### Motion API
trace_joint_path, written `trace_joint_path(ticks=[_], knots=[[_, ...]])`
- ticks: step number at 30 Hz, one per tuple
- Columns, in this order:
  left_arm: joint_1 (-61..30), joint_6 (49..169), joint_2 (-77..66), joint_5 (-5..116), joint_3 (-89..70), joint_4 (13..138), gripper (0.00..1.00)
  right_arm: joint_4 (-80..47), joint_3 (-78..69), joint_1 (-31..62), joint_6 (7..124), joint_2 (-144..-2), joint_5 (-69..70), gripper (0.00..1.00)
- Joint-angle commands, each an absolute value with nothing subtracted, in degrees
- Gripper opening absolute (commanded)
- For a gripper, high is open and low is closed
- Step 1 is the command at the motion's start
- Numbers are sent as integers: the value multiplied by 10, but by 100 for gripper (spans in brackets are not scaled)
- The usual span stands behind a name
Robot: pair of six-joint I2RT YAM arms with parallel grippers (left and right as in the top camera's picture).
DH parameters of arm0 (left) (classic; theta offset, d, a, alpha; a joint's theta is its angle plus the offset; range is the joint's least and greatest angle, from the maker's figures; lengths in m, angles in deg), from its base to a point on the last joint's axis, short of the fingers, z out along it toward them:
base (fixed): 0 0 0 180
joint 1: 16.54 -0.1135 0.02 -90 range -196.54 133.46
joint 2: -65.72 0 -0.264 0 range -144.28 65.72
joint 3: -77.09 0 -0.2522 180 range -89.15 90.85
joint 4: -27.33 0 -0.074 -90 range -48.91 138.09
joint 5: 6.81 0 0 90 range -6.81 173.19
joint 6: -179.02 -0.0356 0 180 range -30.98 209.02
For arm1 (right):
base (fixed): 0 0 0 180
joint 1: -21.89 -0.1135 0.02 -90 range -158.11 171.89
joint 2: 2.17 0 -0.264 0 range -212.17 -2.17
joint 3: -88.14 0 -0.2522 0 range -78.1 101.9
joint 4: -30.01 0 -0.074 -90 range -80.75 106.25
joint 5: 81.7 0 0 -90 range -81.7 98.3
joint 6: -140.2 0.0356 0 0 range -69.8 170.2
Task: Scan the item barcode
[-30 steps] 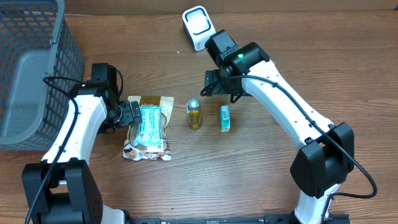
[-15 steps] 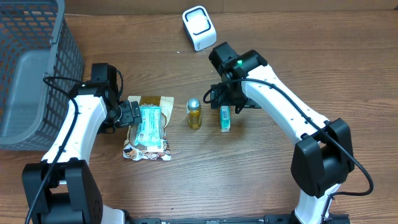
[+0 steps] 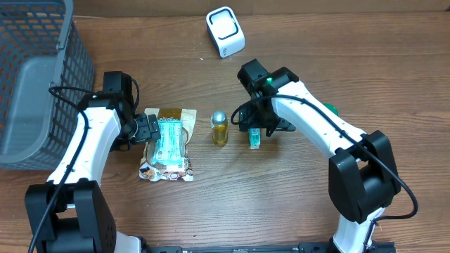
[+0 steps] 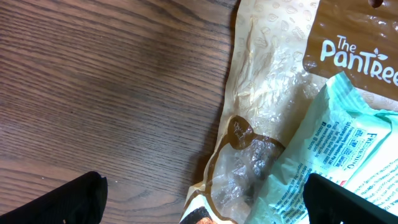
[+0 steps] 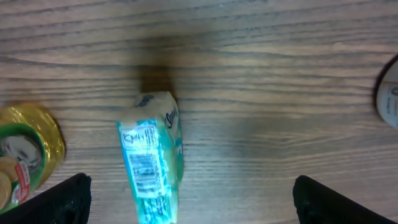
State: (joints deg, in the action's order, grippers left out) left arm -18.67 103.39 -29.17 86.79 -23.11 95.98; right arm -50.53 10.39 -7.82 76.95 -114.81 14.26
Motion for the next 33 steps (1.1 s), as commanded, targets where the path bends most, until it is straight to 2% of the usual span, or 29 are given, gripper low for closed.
trace_joint_path(ticks=[1, 6, 8, 15, 18, 33], knots=[[-184, 1027, -294, 863, -222, 961, 99, -496, 99, -77, 769, -1135, 142, 99], [-184, 1027, -294, 863, -222, 961, 99, -482, 99, -76, 769, -1135, 142, 85], [-184, 1027, -294, 864, -222, 961, 99, -478, 99, -76, 769, -1135, 142, 73], [-184, 1027, -294, 863, -222, 961, 99, -464, 96, -76, 769, -1135, 142, 19], [-184, 1027, -294, 863, -222, 961, 100, -464, 96, -76, 769, -1135, 142, 4], [-184, 1027, -294, 863, -222, 961, 99, -464, 96, -76, 769, -1135, 157, 4]])
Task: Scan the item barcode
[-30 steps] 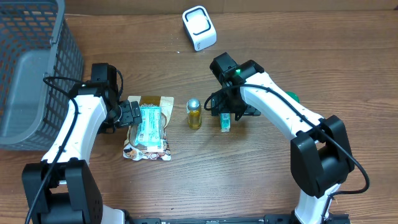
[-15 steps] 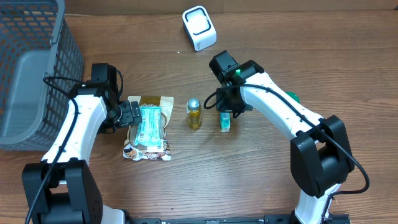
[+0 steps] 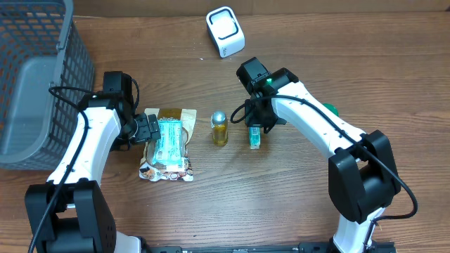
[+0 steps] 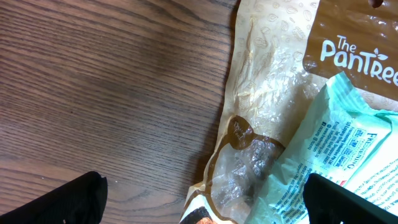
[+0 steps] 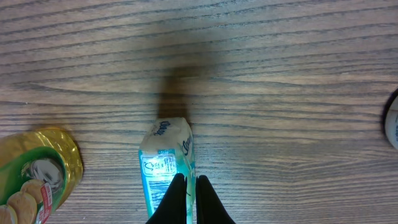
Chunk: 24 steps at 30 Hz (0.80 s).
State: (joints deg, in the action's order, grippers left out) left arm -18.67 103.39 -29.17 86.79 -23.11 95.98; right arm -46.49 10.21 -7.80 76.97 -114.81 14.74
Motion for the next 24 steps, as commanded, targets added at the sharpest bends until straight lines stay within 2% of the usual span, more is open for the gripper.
trace_joint_path(ticks=[1, 24], knots=[[-184, 1027, -294, 863, -222, 961, 100, -464, 96, -76, 768, -1135, 157, 4], [-184, 1027, -294, 863, -222, 961, 100, -442, 23, -76, 767, -1135, 172, 4]])
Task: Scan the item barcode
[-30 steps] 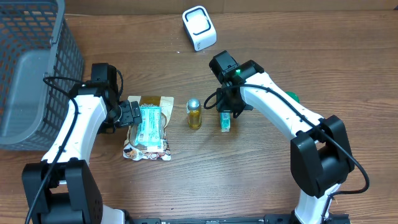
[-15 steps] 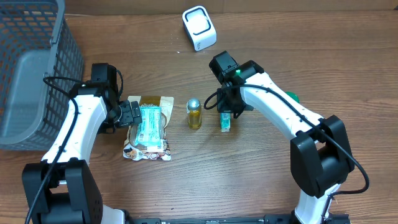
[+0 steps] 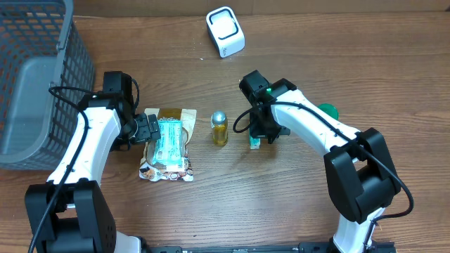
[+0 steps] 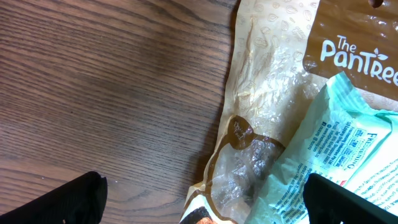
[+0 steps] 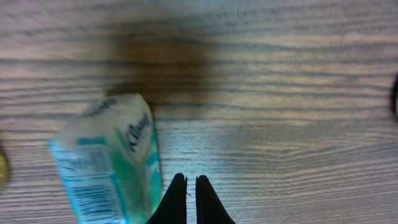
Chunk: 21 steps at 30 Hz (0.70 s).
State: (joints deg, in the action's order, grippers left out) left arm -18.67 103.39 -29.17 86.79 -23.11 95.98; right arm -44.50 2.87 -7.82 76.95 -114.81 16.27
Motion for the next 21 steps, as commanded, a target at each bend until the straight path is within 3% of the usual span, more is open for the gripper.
trace_joint_path(ticks=[1, 21], knots=[[-184, 1027, -294, 863, -222, 961, 100, -442, 23, -76, 767, -1135, 172, 4], [-184, 1027, -294, 863, -222, 961, 100, -423, 23, -76, 767, -1135, 128, 4]])
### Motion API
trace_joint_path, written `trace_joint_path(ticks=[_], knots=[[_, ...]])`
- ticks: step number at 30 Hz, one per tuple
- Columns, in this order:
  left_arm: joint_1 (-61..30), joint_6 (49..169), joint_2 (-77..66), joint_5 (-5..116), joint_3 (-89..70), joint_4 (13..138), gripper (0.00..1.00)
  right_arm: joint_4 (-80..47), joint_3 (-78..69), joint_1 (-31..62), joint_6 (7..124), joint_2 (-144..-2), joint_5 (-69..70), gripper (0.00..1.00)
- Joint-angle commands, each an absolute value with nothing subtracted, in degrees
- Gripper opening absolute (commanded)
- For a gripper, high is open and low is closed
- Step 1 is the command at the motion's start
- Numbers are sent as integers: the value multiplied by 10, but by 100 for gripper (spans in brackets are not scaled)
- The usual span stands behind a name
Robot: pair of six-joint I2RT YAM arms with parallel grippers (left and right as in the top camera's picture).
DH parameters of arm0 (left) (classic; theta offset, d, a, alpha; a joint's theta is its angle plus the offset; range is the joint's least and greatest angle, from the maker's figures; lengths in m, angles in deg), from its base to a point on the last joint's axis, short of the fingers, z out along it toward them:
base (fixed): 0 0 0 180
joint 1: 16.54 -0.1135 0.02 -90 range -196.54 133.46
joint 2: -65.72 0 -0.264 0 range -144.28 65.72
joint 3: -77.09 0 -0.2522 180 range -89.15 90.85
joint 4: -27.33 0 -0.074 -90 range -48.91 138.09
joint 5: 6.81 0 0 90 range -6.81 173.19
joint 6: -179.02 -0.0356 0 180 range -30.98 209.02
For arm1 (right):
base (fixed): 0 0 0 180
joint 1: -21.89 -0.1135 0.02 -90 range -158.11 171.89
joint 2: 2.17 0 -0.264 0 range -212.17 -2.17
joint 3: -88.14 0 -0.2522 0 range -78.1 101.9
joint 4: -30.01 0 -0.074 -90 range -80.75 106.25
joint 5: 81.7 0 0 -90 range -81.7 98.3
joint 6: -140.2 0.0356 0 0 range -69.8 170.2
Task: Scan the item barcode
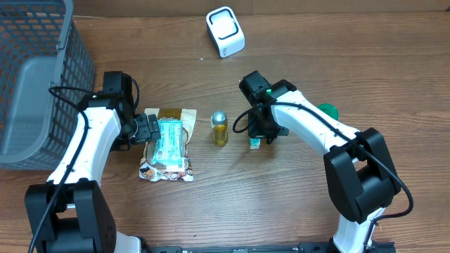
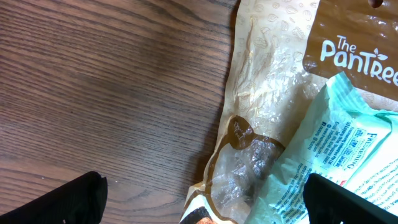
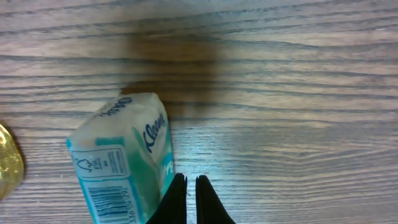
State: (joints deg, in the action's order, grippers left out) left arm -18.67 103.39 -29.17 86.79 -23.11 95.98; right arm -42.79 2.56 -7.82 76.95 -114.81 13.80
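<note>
A small teal tissue pack [image 3: 121, 155] lies on the wooden table with its barcode [image 3: 115, 202] facing up. In the overhead view the pack [image 1: 254, 141] is mostly under my right gripper [image 1: 264, 133]. That right gripper [image 3: 191, 186] is shut, its fingers resting against the pack's right edge with nothing between them. The white scanner [image 1: 225, 31] stands at the back of the table. My left gripper [image 2: 205, 199] is open low over a brown snack bag [image 2: 267, 93], which has a teal packet [image 2: 348, 143] lying on it.
A gold-lidded can [image 1: 220, 128] stands just left of the tissue pack, and its edge [image 3: 7, 171] shows in the right wrist view. A grey mesh basket [image 1: 35, 77] fills the far left. A green object [image 1: 327, 110] peeks out behind the right arm.
In the right wrist view the tissue pack now sits slightly further right and is sharp, and the can's edge shows again. The right gripper remains shut beside it. The left arm has not moved.
The right gripper was open over the tissue pack. Then it was shut, with its fingertips on the pack's near end. After that the shut fingers stood to the pack's right and the pack lay turned. It stays so now. The left gripper has stayed open over the snack bag.
</note>
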Motion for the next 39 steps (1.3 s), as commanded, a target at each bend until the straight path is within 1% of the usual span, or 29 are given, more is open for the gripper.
trace_joint_path(ticks=[1, 11, 15, 20, 21, 22, 25, 26, 27, 29, 30, 39], knots=[[-184, 1027, -294, 863, -222, 961, 99, -423, 23, -76, 767, -1135, 126, 4], [-184, 1027, -294, 863, -222, 961, 100, -422, 33, -76, 764, -1134, 72, 4], [-184, 1027, -294, 863, -222, 961, 100, -412, 34, -76, 721, -1134, 25, 4], [-184, 1027, -294, 863, -222, 961, 100, -393, 34, -76, 696, -1134, 19, 4], [-184, 1027, -294, 863, -222, 961, 100, -390, 34, -76, 696, -1134, 20, 8], [-184, 1027, -294, 863, -222, 961, 99, -388, 34, -76, 696, -1134, 20, 17], [-184, 1027, -294, 863, -222, 961, 100, -380, 34, -76, 696, -1134, 17, 27], [-184, 1027, -294, 863, -222, 961, 99, -380, 34, -76, 696, -1134, 16, 34], [-184, 1027, -294, 863, -222, 961, 100, -380, 34, -76, 696, -1134, 18, 44], [-184, 1027, -294, 863, -222, 961, 100, -380, 34, -76, 696, -1134, 18, 44], [-184, 1027, -294, 863, -222, 961, 100, -376, 34, -76, 696, -1134, 18, 46], [-184, 1027, -294, 863, -222, 961, 100, -367, 32, -77, 697, -1134, 15, 46]])
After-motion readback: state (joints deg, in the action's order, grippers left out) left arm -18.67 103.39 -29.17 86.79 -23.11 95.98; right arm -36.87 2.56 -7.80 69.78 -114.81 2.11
